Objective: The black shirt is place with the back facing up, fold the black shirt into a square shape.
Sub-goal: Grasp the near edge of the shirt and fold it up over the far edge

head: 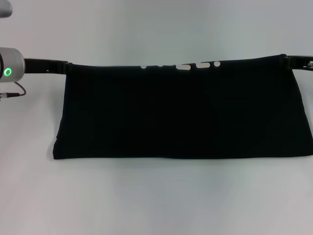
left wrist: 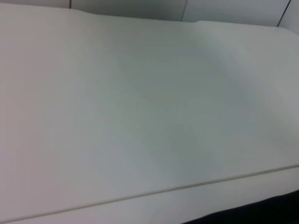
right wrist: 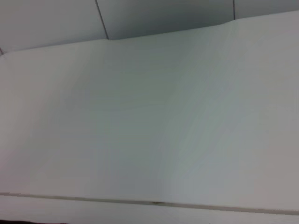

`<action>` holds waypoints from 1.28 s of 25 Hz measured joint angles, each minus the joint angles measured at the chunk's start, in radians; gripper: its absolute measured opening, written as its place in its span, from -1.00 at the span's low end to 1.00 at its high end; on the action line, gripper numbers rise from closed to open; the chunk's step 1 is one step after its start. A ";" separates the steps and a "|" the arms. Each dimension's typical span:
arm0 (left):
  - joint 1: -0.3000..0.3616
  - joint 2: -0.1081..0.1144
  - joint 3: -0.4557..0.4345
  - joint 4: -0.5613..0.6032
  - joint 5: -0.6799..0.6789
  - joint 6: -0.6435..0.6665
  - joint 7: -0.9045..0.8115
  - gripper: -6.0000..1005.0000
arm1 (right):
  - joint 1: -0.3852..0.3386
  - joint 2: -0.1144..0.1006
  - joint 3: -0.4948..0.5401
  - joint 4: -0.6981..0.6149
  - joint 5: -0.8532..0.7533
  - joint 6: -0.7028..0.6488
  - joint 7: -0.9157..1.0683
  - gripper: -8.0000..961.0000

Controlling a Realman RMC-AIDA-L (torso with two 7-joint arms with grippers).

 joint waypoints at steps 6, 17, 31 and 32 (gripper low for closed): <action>-0.004 -0.004 0.001 -0.001 0.000 -0.017 0.000 -0.98 | 0.007 0.000 -0.001 0.004 0.001 0.018 -0.001 -0.89; -0.014 -0.024 0.048 -0.031 0.008 -0.098 0.011 -0.98 | 0.001 0.022 -0.001 0.009 0.003 0.048 -0.010 -0.89; -0.001 -0.059 0.117 -0.013 0.008 -0.254 -0.030 -0.34 | -0.016 0.013 0.002 -0.014 0.003 0.043 0.006 -0.28; 0.010 -0.057 0.118 0.011 0.008 -0.213 -0.055 -0.25 | -0.021 0.010 0.001 -0.026 0.004 0.003 0.020 -0.20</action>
